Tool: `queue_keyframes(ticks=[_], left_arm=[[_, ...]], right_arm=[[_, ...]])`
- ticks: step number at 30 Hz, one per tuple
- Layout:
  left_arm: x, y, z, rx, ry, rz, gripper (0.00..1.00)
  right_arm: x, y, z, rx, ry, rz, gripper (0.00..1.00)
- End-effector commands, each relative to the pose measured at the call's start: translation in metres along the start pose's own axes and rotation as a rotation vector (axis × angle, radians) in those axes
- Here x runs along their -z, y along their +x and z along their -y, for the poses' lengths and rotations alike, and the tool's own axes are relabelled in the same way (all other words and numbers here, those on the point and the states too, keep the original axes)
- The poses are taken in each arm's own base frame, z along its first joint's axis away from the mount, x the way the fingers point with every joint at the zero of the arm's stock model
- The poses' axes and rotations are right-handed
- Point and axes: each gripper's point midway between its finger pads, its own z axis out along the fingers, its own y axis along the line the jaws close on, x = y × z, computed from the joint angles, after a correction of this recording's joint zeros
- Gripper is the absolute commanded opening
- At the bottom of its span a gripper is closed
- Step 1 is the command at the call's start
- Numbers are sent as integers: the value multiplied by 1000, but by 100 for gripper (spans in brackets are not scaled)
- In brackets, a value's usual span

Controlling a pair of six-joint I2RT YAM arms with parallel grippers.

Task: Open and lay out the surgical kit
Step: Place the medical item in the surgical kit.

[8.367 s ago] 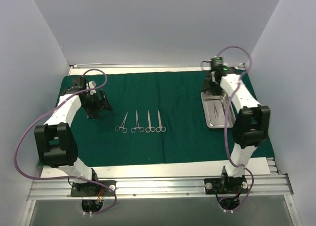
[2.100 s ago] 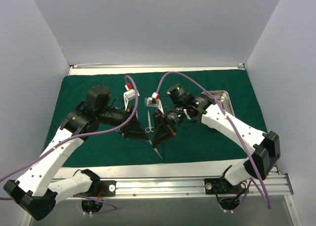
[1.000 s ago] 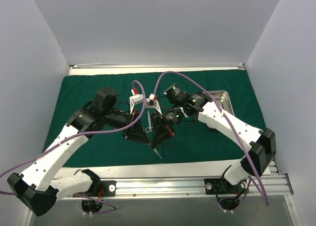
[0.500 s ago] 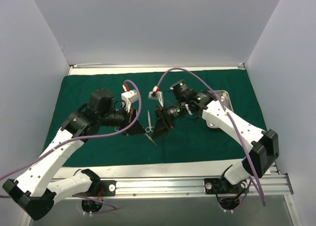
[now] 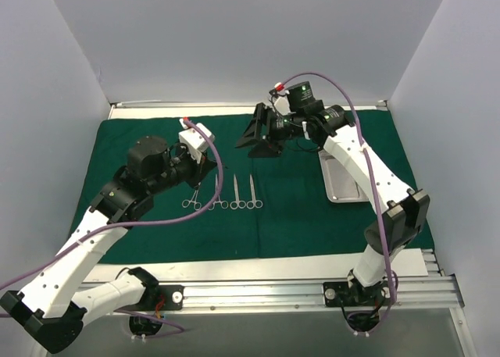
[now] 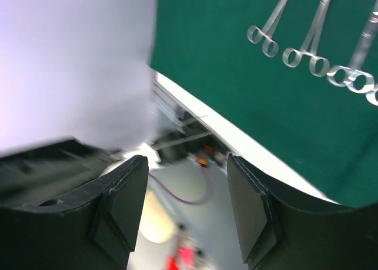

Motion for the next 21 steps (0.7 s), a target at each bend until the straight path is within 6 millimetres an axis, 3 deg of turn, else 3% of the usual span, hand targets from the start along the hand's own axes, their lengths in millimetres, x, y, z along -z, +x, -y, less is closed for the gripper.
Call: queue_keyframes(ticks=[1, 3, 7, 14, 21], left_arm=[[-4, -45, -20, -219, -69, 126, 2], [-8, -48, -23, -254, -76, 125, 2], [-10, -61, -27, -329, -86, 157, 2], [-13, -74, -24, -390, -69, 222, 2], [-1, -74, -13, -385, -22, 264, 2]], right_arm=[[-5, -22, -24, -285, -29, 36, 55], [-7, -36, -48, -388, -105, 70, 55], [-14, -37, -62, -482, -115, 47, 50], [-33, -12, -62, -533, -58, -7, 46], [-43, -16, -56, -549, -52, 35, 39]])
